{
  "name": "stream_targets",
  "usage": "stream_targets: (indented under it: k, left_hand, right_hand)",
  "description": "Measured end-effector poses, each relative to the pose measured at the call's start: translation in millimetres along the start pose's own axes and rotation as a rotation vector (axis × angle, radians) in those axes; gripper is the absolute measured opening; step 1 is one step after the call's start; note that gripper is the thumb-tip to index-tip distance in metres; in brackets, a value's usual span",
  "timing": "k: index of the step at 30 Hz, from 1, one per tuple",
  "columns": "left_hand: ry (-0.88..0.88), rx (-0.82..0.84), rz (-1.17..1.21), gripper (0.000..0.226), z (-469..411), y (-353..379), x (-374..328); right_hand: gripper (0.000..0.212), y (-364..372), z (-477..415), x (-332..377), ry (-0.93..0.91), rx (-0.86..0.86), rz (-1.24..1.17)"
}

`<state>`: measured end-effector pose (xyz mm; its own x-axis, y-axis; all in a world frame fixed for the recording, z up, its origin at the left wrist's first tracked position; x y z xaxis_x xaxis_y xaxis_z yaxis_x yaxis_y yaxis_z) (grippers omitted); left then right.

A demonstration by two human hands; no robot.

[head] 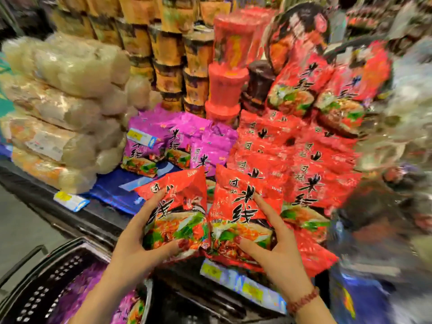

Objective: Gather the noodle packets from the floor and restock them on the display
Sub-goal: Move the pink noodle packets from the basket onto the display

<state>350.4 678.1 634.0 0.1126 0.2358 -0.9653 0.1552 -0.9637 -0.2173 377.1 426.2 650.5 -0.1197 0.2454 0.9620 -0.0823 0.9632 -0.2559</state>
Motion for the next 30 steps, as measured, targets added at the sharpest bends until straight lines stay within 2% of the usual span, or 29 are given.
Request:
stream_targets:
  k: [7,11,17,24,27,30]
  left_hand:
    - [0.117,0.027,0.039,0.093,-46,74,-42]
    - [0.190,0.071,0.012,0.089,-82,96,-67]
    - [0.371,0.193,-0.011,0.087,-162,123,-104]
    - [0.520,0.264,-0.141,0.086,-258,158,-139]
    - [0.536,0.301,-0.180,0.085,-287,170,-140]
    - [0.532,0.352,-0.295,0.086,-301,180,-123]
  right_hand:
    - [0.082,-89,-26,5,-0.093,-0.129,-0.033]
    - [0.080,-115,-50,15,-0.138,-0.150,-0.040]
    - [0.081,-148,-101,25,-0.197,-0.290,-0.061]
    - [0.081,-190,-175,36,-0.293,-0.360,-0.039]
    - [0.083,-205,-197,35,-0.291,-0.359,0.024]
    - [0.084,-212,-210,21,-0.217,-0.283,0.051]
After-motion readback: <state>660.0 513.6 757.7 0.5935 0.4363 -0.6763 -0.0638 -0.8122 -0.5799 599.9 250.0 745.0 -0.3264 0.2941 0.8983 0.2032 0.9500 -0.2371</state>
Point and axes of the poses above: each hand's wrist, its own z-axis away from the middle knuckle, its own y-axis out of the palm, x = y × z, the point moved 1 cm from there along -z, towards the middle knuckle
